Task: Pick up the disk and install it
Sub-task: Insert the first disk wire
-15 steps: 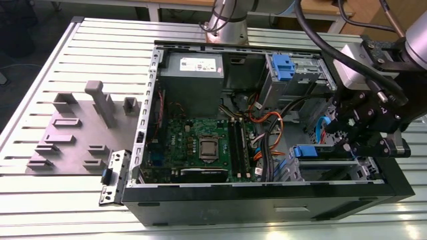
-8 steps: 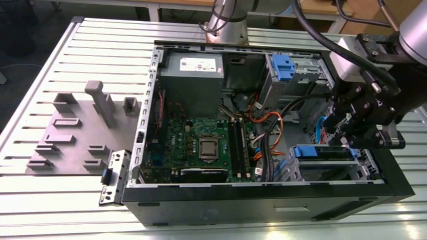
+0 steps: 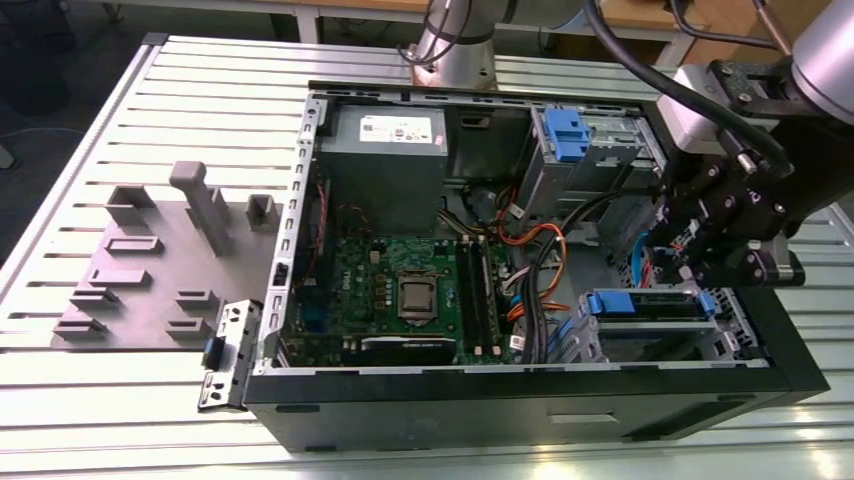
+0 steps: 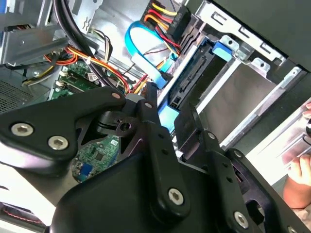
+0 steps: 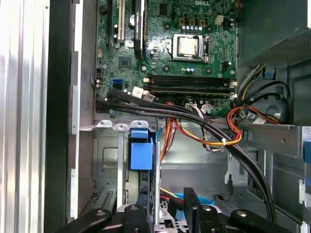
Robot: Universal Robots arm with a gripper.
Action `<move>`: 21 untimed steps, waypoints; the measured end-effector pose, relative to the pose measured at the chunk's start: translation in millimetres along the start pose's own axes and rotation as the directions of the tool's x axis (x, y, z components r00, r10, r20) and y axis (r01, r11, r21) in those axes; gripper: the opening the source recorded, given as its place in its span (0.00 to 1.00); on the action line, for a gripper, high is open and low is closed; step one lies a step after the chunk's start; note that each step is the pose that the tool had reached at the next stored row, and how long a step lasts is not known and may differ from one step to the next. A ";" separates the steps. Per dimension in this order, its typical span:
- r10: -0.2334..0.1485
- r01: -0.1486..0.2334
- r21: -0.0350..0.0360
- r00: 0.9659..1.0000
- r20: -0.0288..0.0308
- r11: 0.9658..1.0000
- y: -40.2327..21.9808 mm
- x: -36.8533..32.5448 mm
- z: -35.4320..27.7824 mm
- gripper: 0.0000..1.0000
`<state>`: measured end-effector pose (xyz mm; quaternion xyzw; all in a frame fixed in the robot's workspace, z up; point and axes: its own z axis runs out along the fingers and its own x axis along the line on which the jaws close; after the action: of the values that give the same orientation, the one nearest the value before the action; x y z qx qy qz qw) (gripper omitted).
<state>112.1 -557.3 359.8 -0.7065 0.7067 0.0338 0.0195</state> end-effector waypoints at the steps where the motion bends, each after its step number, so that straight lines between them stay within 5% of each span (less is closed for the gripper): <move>1: 0.000 0.000 0.000 1.000 0.000 1.000 -1.8 -0.1 0.1 0.42; 12: 0.000 0.000 -0.005 1.000 0.000 1.000 -8.5 0.7 12.3 0.42; 17: 0.001 -0.001 -0.006 1.000 0.000 1.000 -8.5 0.7 12.3 0.42; 19: 0.001 -0.001 -0.006 1.000 0.000 1.000 -8.5 0.7 12.3 0.40; 21: 0.001 -0.001 -0.006 1.000 0.000 1.000 -8.5 0.7 12.3 0.28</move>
<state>120.3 -557.0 347.2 -0.7063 0.7068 0.0361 0.0174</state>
